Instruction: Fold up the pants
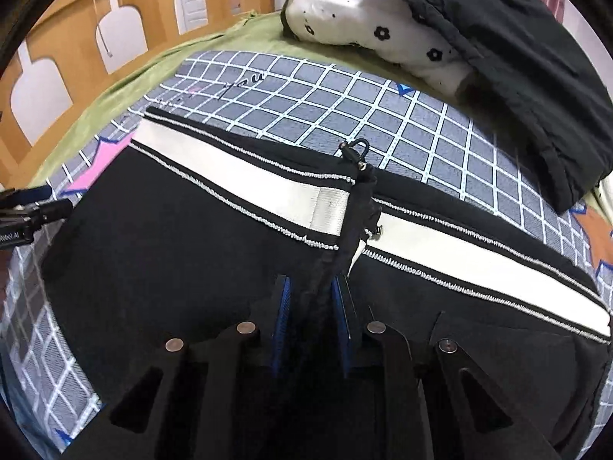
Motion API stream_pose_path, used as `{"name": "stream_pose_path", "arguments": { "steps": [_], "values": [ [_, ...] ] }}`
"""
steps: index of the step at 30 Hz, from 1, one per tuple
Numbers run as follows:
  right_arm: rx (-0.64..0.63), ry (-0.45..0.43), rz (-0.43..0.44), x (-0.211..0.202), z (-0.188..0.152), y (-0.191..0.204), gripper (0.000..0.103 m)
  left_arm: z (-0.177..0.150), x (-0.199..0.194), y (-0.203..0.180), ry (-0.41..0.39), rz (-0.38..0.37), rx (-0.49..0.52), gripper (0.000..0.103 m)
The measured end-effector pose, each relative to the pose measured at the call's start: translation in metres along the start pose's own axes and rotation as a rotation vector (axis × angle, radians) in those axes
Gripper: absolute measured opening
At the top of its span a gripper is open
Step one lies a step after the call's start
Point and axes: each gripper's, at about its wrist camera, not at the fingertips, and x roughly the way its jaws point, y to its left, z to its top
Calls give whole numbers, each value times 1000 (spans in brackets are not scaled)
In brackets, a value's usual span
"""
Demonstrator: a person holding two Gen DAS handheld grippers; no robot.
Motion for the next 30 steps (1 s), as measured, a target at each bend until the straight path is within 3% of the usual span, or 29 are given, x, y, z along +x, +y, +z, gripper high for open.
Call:
{"name": "stream_pose_path", "arguments": {
  "steps": [5, 13, 20, 22, 23, 30],
  "values": [
    [-45, -39, -26, -9, 4, 3, 21, -7, 8, 11, 32, -23, -28, 81],
    [-41, 14, -46, 11, 0, 5, 21, -6, 3, 17, 18, -31, -60, 81],
    [-25, 25, -43, 23, -1, 8, 33, -6, 4, 16, 28, -22, -72, 81],
    [-48, 15, -73, 24, -2, 13, 24, -6, 5, 14, 27, -15, -68, 81],
    [-84, 4, -97, 21, -1, 18, 13, -7, 4, 13, 27, -14, -67, 81],
    [-73, -94, -38, -21, 8, -1, 6, -11, 5, 11, 35, -8, -50, 81]
  ]
}}
